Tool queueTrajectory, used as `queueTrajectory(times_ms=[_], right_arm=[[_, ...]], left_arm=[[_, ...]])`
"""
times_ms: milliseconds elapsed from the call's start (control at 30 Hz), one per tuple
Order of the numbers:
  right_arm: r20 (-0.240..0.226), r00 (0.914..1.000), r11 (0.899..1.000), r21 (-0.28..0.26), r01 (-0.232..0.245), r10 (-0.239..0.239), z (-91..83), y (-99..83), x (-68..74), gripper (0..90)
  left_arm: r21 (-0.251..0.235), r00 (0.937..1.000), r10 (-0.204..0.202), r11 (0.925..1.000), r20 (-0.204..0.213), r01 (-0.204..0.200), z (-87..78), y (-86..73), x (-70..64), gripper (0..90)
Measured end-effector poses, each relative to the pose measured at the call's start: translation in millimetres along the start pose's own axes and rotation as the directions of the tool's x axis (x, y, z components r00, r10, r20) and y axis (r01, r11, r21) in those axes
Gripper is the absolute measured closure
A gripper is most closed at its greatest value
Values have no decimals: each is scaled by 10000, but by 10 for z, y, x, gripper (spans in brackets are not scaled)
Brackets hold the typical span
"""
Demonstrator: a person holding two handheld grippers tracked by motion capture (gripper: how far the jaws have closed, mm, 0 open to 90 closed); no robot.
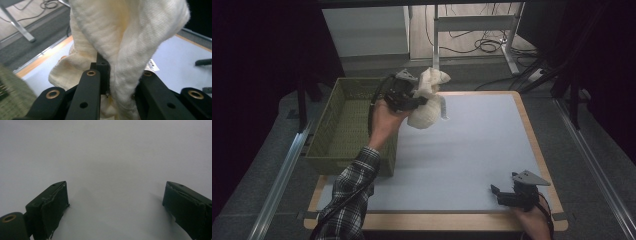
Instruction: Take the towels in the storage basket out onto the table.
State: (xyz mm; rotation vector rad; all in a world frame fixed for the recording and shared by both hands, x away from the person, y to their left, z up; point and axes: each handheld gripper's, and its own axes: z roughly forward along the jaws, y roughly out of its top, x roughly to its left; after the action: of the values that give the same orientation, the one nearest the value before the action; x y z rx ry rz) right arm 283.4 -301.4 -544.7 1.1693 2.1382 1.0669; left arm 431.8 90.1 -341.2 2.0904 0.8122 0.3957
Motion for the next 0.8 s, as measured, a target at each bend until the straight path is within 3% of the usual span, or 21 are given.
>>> queueTrajectory(times_ms=[467, 700, 800], right_arm=[[19, 10000, 10000, 13, -4, 4, -1, 1, 1, 65], [22, 10000, 10000, 12, -4, 4, -1, 0, 2, 64], [2, 10000, 10000, 10, 2, -2, 0, 0, 0, 65]], left_arm=[[659, 9961, 633, 9956, 611, -673, 600, 46, -402, 787], [766, 9940, 652, 9945, 878, -720, 852, -18, -527, 786], [918, 9935, 572, 9936, 983, -663, 1043, -106, -586, 784]])
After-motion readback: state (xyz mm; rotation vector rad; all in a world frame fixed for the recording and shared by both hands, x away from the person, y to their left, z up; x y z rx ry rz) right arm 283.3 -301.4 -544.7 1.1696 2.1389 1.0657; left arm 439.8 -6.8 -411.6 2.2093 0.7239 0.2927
